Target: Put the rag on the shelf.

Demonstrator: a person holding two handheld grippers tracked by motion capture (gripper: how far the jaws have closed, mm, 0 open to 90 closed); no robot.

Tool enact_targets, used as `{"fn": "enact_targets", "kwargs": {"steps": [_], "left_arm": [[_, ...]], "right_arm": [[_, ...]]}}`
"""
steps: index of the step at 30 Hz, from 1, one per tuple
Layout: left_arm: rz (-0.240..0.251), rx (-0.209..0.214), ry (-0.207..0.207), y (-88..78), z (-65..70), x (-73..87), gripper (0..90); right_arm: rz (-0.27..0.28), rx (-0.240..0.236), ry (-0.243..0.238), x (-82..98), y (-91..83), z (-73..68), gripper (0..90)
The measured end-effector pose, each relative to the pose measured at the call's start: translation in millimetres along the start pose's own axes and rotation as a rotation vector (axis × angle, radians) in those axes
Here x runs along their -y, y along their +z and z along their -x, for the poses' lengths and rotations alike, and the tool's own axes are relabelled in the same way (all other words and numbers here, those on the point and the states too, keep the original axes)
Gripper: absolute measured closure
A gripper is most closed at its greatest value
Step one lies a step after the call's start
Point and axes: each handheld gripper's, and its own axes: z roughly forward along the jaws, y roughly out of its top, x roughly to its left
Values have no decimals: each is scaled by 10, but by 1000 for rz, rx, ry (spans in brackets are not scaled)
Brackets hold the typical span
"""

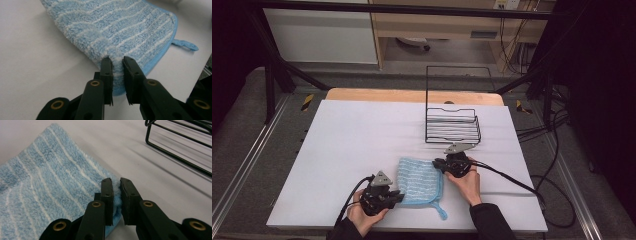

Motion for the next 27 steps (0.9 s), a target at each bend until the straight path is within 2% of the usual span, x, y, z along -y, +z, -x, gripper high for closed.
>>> {"fn": "enact_targets", "kwargs": {"steps": [3,5,7,8,9,10,12,16,19,22,27], "left_arm": [[0,-2,1,-1,-4,1,763],[3,2,-3,-28,-19,-13,731],[11,-2,5,-70,-42,-32,682],[14,-4,11,-94,-56,-44,625],[20,-8,21,-118,-72,-56,596],[25,-15,30,-140,-89,-70,596],[36,-23,41,-181,-130,-101,525],[39,-39,57,-212,-213,-177,364],[39,-42,71,-204,-266,-245,268],[37,-44,86,-177,-307,-305,173],[41,-34,81,-132,-378,-400,114]], "right_arm": [[13,6,-12,-2,-16,-2,783],[24,5,-14,-10,-41,-6,731],[56,18,-14,-33,-104,-8,639],[96,7,3,-65,-199,-4,543],[117,3,18,-76,-249,1,487],[117,3,18,-76,-249,1,487],[147,9,35,-83,-342,17,385],[158,19,45,-26,-463,52,221],[137,12,60,54,-518,87,137],[123,10,79,132,-565,116,91],[123,-3,100,234,-636,122,51]]}}
